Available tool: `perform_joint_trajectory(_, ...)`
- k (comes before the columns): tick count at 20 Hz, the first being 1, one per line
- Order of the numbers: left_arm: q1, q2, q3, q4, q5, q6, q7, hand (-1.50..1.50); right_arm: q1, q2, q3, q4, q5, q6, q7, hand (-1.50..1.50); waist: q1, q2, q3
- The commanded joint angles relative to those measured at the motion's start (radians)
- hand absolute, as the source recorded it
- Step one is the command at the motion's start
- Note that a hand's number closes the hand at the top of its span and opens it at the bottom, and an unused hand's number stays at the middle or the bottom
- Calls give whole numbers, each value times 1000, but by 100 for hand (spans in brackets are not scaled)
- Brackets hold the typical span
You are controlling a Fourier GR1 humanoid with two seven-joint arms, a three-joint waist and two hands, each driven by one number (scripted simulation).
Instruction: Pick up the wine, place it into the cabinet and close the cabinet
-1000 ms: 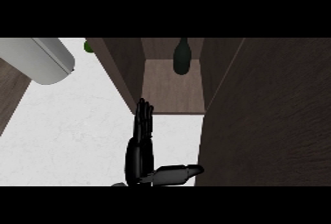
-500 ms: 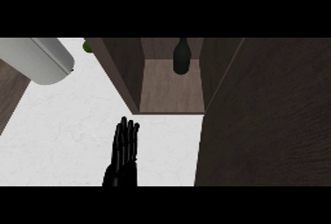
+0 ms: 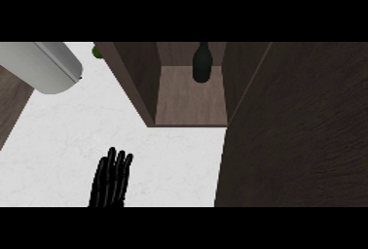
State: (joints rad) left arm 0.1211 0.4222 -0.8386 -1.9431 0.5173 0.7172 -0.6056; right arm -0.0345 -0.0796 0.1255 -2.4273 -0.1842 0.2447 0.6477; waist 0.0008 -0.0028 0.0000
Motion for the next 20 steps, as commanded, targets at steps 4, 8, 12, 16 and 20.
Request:
perform_joint_trajectory(4,123,151,104,-130,78,-122,-14,-150,104,28,89,-115,-139,13,86,150,2,-2,0)
perform_joint_trajectory(8,134,172,180,-154,96,-120,-6,-150,150,71,179,-119,-133,-7,118,150,0,-2,0)
perform_joint_trajectory(12,207,228,287,-136,162,-219,-62,-150,228,58,244,-125,-159,31,95,150,1,-2,0)
perform_joint_trajectory(16,259,276,378,-198,224,-262,-55,-150,159,23,337,-159,-102,85,107,150,9,-4,0)
perform_joint_trajectory(20,303,311,470,-189,288,-343,-40,-150,177,76,525,-119,21,41,88,150,4,-4,-1)
